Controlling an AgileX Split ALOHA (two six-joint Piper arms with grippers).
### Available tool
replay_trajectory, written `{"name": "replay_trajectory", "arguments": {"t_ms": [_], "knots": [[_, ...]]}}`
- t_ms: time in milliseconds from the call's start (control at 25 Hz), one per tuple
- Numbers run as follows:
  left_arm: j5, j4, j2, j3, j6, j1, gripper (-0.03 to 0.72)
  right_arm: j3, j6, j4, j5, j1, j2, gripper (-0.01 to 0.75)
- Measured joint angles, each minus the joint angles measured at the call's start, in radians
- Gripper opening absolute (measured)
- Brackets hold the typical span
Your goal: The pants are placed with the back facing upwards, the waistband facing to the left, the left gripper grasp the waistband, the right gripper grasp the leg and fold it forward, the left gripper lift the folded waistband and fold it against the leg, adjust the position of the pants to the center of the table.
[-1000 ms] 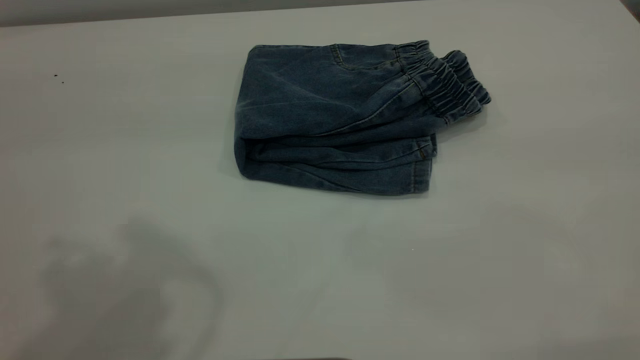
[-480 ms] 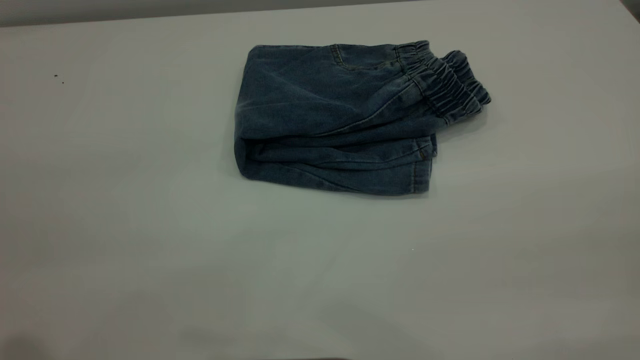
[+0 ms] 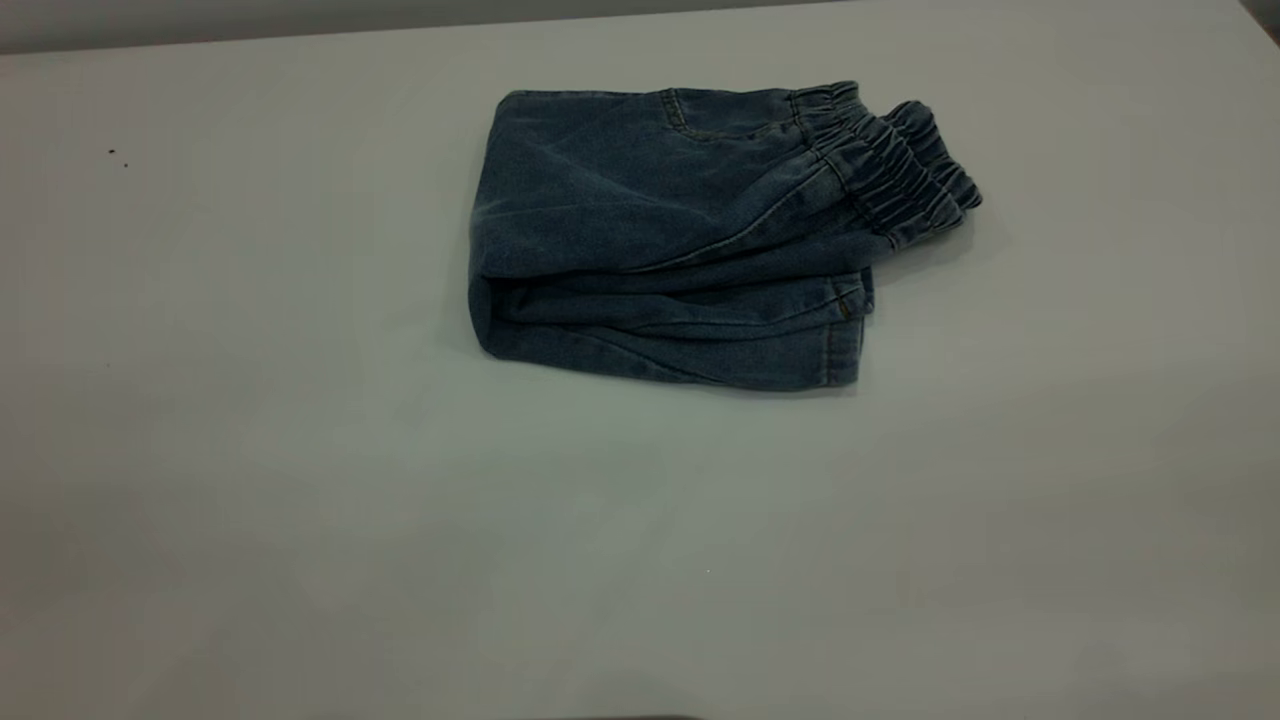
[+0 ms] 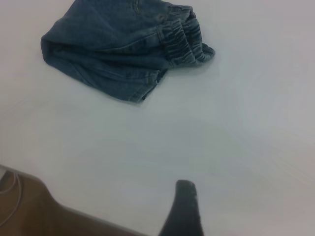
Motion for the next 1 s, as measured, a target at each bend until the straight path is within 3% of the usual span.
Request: {"name": "replay_trajectory", "arguments": {"t_ms": [160,400,760,840,1000], "knots": [[0.044,-0.076,-0.051,0.018,0.026,0.000,0.475,0.000,0.003,0.000,0.000,0.000,0.000,0.547],[0.057,-0.206,-0.110,0.018,0.217,0.000,0.472,0.000,0.003,0.000,-0.001,0.000,0.000,0.547],[0.066,-0.228,-0.142,0.018,0.261,0.000,0.470,0.000,0.004,0.000,-0.001,0.000,0.000,0.547],[0.067,-0.228,-0.163,0.018,0.262,0.036,0.470,0.000,0.004,0.000,-0.001,0.000,0.000,0.547],[0.069,-0.228,-0.249,0.018,0.263,0.259,0.470,0.000,0.004,0.000,-0.001,-0.004,0.000,0.547]]}}
